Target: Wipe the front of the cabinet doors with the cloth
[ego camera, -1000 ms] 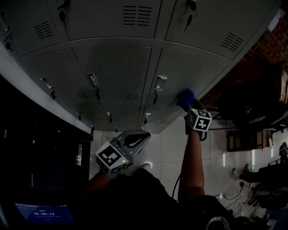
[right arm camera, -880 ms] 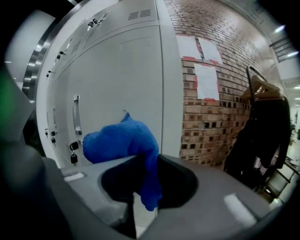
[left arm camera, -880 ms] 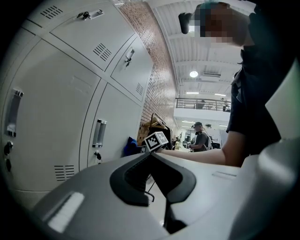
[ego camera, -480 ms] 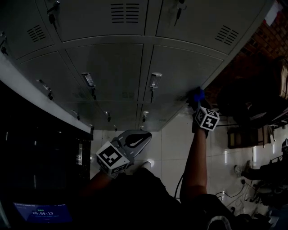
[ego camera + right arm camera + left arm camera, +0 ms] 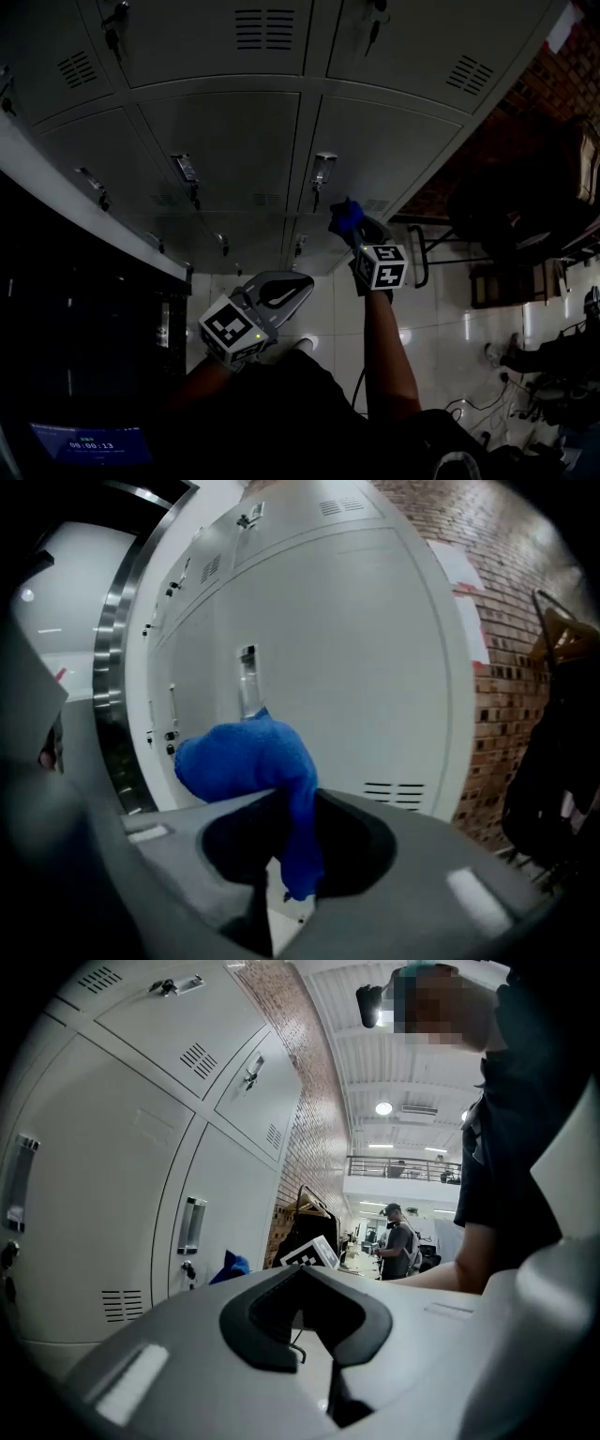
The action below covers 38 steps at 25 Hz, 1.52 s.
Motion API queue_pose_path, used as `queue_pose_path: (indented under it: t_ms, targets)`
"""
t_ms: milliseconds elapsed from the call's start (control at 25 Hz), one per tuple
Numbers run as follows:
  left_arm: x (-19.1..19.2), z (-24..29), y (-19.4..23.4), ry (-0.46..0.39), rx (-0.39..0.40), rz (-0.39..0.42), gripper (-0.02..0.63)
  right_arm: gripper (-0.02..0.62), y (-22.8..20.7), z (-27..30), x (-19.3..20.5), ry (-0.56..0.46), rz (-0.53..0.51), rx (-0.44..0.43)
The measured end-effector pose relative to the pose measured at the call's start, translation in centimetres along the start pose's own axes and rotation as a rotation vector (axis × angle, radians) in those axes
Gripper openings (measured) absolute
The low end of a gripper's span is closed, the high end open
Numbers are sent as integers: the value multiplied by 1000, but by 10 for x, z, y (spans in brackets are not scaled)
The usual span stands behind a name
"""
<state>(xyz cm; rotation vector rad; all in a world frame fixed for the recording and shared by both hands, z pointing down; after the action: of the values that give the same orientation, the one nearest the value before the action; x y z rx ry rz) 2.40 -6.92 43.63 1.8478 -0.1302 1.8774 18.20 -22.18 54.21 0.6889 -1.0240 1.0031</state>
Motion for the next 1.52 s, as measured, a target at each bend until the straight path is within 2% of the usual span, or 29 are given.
queue_pose_path:
  t_ms: [200, 400, 600, 800, 1080, 1520]
  targets:
    - [-5, -14, 11, -11, -41, 0, 0, 74, 89, 35, 1, 22, -46, -193]
    - [-5, -30, 26, -18, -97, -7, 0, 74, 107, 67, 3, 50, -45, -221]
    - [-2, -39, 40, -20, -141, -23, 0, 74, 91, 84, 1, 52, -29, -177]
    - [1, -33, 46, -11, -140, -30, 0, 74, 68, 92, 6, 56, -8, -133]
    - [0, -5, 44, -5, -93, -32, 0, 74, 32, 79, 17, 74, -3, -82]
    - [6, 51, 28, 18, -5, -26, 0, 74, -59, 41, 36, 80, 33, 60]
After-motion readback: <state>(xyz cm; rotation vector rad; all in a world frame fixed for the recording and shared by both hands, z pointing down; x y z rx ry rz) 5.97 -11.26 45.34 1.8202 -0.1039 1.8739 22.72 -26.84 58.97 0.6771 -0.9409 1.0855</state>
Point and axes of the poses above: the fingertips, and each gripper's own axes: z forward along the fingers, y to its left, x out of its underside, the point moved 3 cm from there along -z, backward along the fingers, and after that the axes turned 6 degrees about -z, right-handed, at the moved point
